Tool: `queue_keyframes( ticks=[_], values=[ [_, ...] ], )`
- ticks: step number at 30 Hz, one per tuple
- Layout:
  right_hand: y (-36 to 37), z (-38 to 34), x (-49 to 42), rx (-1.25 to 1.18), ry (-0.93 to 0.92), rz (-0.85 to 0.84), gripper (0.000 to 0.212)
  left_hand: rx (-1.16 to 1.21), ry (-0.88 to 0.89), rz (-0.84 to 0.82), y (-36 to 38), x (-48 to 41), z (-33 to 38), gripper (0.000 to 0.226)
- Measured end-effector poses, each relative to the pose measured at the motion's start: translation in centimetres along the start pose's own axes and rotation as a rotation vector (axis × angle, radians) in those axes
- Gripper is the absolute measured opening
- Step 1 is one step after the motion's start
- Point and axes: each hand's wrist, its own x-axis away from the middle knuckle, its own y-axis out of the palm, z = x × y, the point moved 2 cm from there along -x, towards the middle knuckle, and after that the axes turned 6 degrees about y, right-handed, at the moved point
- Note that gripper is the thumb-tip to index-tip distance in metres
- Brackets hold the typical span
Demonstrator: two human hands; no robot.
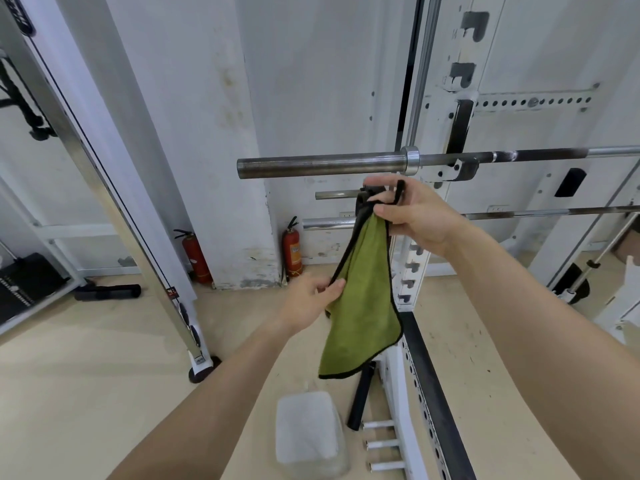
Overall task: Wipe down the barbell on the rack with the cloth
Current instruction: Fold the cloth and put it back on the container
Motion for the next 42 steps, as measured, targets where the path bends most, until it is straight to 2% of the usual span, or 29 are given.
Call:
queue_keyframes(
  ticks=[2,4,8,10,13,15,18,20,22,25,27,29,31,34,36,37,39,42],
  values=[
    [-0.6,-0.7,0.0,-0.09,-0.032,-0.018,0.042,-0.197,0.044,-0.064,0.5,0.5,-1.6,0.048],
    [-1.3,-1.1,-0.2,-0.16,-0.054,-0.03,0.043,-0.333,0.097,-0.143,1.3,1.2,-2.0,0.031],
    [-2.2,-0.7,-0.5,-0.087,-0.031,-0.014,0.041,-0.838,0.362,-0.198,2.2,1.7,-2.4,0.03],
    [-2.9,-0.2,-0.6,-0.056,-0.01,0.04,0.038,-0.917,0.431,-0.217,2.1,1.8,-2.6,0.029],
    [-4.9,0.8,-0.9,0.165,-0.018,0.238,0.032,-0.763,0.405,-0.168,0.8,2.1,-3.3,0.037],
    [-7.1,1.8,-1.1,0.439,0.006,0.412,0.029,-0.598,0.237,-0.05,-1.3,2.0,-3.8,0.04],
    [-9.2,4.2,-1.0,0.619,0.076,0.487,0.029,-0.173,-0.01,0.152,-4.2,1.6,-2.9,0.029],
    [-9.5,6.0,-1.0,0.598,0.109,0.483,0.021,0.047,-0.065,0.225,-5.4,1.1,-1.1,0.024],
    [-9.4,7.5,-1.2,0.553,0.127,0.477,0.011,0.162,-0.131,0.26,-6.3,0.7,-0.1,0.024],
    [-9.0,9.1,-1.6,0.459,0.163,0.467,0.016,0.269,-0.237,0.303,-7.1,0.0,-0.1,0.037],
    [-8.6,9.9,-1.8,0.429,0.204,0.477,0.015,0.307,-0.329,0.338,-7.2,-0.4,-0.2,0.033],
    [-8.0,10.5,-2.0,0.388,0.259,0.52,0.012,0.362,-0.442,0.411,-7.0,-0.8,-0.5,0.042],
    [-7.0,10.7,-1.7,0.233,0.345,0.581,0.005,0.41,-0.545,0.471,-6.6,-0.9,-0.3,0.045],
    [-3.7,10.2,-0.2,-0.177,0.459,0.547,0.014,0.599,-0.63,0.501,-4.9,-1.5,0.8,0.014],
    [-0.9,9.5,0.7,-0.319,0.451,0.445,0.011,0.696,-0.638,0.451,-3.2,-1.7,2.3,0.014],
    [0.3,9.4,1.1,-0.315,0.44,0.386,0.008,0.696,-0.611,0.396,-2.3,-1.9,3.0,0.013],
    [2.3,9.3,1.5,-0.206,0.413,0.299,0.006,0.675,-0.536,0.301,-0.9,-2.0,4.3,0.011],
    [3.9,9.0,1.8,-0.136,0.318,0.232,0.01,0.684,-0.473,0.28,-0.5,-1.7,5.9,0.004]
  ],
)
